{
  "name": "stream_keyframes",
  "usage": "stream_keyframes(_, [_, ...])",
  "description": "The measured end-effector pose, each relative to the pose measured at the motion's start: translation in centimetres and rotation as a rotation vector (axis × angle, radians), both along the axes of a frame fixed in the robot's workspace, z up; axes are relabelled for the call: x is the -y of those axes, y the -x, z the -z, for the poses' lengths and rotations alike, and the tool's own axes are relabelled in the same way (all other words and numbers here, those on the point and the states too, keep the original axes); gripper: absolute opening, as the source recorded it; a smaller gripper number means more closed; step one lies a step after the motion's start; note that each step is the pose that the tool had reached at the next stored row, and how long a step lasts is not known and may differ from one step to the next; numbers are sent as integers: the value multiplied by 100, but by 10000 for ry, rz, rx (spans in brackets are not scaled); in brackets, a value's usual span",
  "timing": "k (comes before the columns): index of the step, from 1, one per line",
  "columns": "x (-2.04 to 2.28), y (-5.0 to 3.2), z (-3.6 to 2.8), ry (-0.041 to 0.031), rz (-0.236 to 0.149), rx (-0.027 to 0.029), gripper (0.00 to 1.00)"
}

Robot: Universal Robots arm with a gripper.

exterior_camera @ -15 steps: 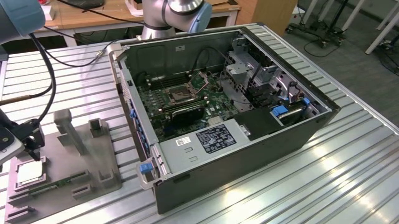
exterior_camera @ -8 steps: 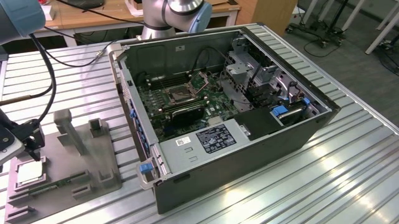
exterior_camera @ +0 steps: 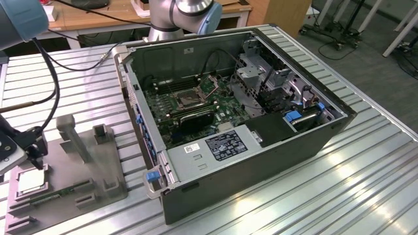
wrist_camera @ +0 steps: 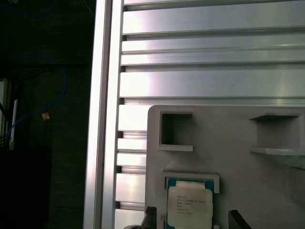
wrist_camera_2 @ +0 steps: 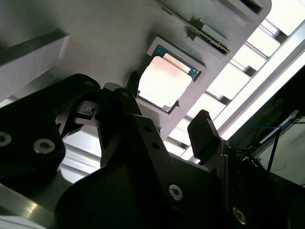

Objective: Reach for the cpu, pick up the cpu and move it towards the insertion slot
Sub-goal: 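Pick up the cpu and move it towards the insertion slot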

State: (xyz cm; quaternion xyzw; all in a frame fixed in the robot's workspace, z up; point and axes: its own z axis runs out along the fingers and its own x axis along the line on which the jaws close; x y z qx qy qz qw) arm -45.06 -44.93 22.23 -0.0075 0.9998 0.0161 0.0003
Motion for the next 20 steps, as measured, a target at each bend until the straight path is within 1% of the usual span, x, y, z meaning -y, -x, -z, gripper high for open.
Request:
stream_keyframes(11, [0,0,83,1,4,-1,68])
stream_keyframes(17, [2,-22,152,1,22,-4,68])
stream_keyframes(20, [4,-23,200,1,23,-5,68])
